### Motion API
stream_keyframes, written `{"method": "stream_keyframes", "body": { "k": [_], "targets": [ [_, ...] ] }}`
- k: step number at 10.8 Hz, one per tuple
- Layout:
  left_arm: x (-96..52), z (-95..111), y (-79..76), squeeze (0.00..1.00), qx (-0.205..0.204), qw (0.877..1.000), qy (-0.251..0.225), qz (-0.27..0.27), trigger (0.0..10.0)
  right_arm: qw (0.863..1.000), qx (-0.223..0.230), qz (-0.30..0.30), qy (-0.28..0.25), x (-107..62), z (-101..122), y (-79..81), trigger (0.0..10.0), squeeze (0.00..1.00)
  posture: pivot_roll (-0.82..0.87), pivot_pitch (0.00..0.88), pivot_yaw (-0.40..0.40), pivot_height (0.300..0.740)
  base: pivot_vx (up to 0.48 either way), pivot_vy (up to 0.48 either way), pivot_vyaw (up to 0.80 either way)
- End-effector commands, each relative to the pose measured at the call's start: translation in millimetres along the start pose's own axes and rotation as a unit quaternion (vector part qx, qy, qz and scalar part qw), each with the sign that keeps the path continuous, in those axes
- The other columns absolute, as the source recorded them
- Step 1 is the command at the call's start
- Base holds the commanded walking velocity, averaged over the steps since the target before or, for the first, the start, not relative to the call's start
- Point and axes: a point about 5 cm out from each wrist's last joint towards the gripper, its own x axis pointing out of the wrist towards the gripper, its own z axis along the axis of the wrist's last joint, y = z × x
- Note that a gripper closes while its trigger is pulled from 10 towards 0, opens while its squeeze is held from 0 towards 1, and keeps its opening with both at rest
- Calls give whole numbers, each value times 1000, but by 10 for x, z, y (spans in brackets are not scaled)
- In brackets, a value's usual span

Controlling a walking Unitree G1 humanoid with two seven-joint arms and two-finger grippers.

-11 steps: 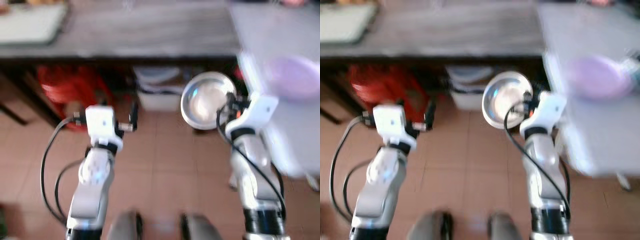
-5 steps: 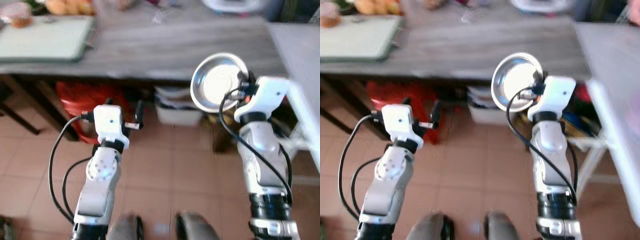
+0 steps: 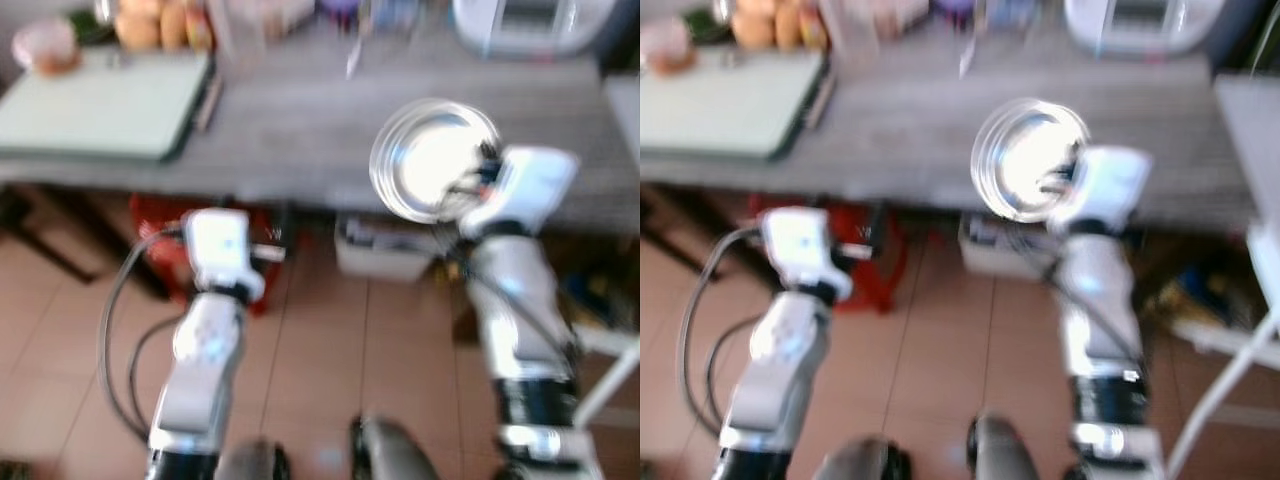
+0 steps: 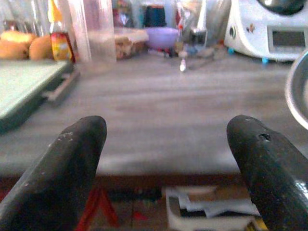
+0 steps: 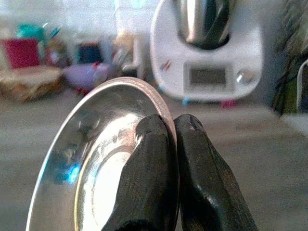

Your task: Setting the table

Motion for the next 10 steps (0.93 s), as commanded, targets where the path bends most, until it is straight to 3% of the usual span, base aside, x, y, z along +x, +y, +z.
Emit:
{"method": "stream_keyframes", "body": {
  "k": [1,4,5,6,9,10],
  "targets": [
    [-23,18,73,0,6,1000,-3,13,10000,1000,10,6,-1,13,-4,76,10000,0,10,159,37,740,480,0,0],
    [-46,57,215,0,18,998,4,58,10000,999,44,-20,22,78,-46,16,10000,0,35,174,47,740,0,0,0],
    [-157,55,381,0,25,995,17,98,10000,995,80,-45,42,76,-28,-42,10000,0,37,186,51,740,0,0,0],
    [-207,16,436,0,18,994,29,108,10000,992,97,-60,58,51,-69,-82,10000,0,35,189,42,740,0,0,0],
    [-286,-109,452,0,10,994,68,85,10000,968,168,-86,163,-53,-351,-87,10000,0,15,192,44,740,0,0,0],
    [-292,-124,455,0,10,994,71,84,10000,968,164,-81,171,-60,-377,-85,10000,0,12,192,46,740,0,0,0]
  ]
}}
